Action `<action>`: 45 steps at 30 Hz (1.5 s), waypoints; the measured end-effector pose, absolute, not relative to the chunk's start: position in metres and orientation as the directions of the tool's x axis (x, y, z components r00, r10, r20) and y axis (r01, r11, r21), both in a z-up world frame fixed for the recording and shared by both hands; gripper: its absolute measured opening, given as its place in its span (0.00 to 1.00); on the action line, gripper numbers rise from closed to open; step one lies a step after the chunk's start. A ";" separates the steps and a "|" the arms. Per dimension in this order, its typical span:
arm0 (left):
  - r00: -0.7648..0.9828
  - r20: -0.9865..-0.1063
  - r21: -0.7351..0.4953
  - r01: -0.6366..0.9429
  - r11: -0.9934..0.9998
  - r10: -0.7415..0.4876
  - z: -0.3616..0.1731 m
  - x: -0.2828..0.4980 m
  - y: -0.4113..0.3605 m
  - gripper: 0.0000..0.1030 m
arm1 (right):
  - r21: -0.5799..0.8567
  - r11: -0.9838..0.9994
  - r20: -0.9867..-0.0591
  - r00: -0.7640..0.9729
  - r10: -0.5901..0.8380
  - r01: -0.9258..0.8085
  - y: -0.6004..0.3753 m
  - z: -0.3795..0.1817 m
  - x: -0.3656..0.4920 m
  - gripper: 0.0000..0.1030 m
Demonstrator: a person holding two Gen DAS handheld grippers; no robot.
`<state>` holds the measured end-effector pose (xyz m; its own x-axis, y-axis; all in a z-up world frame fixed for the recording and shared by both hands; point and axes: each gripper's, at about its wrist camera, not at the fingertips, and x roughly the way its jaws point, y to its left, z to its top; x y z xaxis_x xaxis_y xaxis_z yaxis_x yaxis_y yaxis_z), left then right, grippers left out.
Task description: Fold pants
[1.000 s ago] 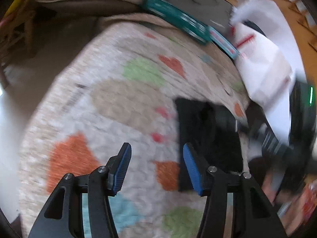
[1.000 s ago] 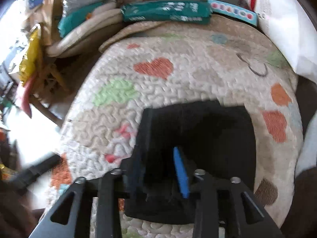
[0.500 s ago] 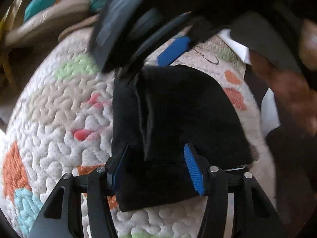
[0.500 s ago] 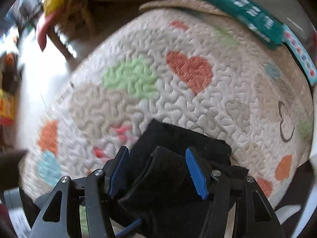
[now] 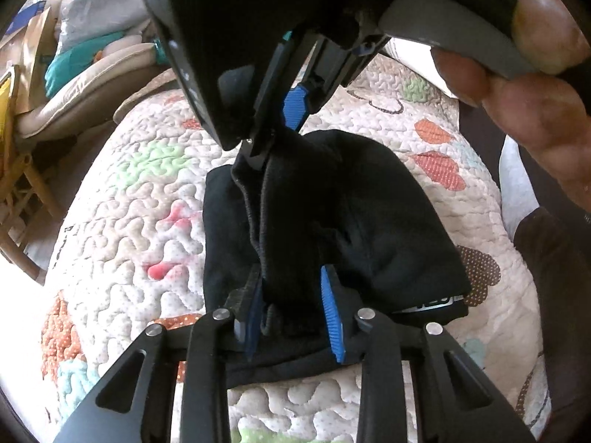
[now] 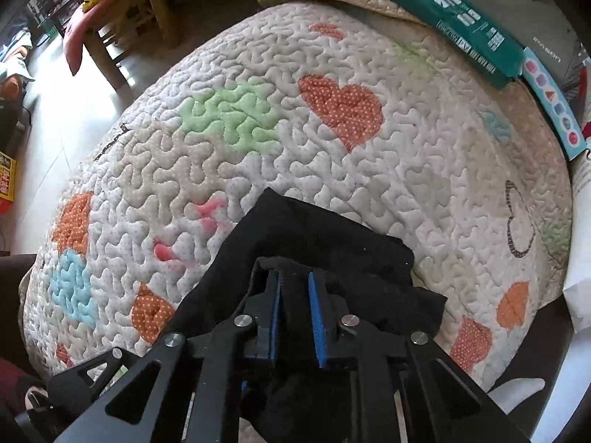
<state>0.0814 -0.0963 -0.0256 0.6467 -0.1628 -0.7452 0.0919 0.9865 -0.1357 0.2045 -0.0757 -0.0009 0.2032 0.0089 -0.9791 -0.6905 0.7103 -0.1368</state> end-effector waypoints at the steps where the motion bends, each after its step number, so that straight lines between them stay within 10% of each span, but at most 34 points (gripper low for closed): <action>1: 0.647 -0.745 -0.137 0.086 0.987 -0.160 -0.026 0.083 -0.098 0.28 | -0.142 0.708 -0.979 0.206 0.004 -0.692 -0.072 0.001 0.202 0.13; 18: 0.609 -0.782 -0.185 -0.022 0.982 -0.134 -0.038 0.077 -0.062 0.33 | -0.174 0.653 -0.981 0.185 -0.053 -0.737 -0.017 -0.027 0.201 0.13; 24: 0.597 -0.791 -0.234 -0.095 0.968 -0.133 -0.044 0.067 -0.039 0.63 | -0.126 0.678 -0.986 0.166 -0.006 -0.724 -0.002 -0.024 0.206 0.30; 32: 0.598 -0.774 -0.377 -0.171 0.910 -0.208 -0.041 0.040 0.015 0.64 | -0.079 0.753 -0.934 0.313 0.174 -0.653 -0.023 0.049 0.192 0.60; 45: 0.633 -0.762 -0.365 -0.239 0.900 -0.141 -0.001 0.076 0.048 0.64 | 0.005 0.971 -0.851 0.509 0.130 -0.239 -0.228 0.053 0.156 0.62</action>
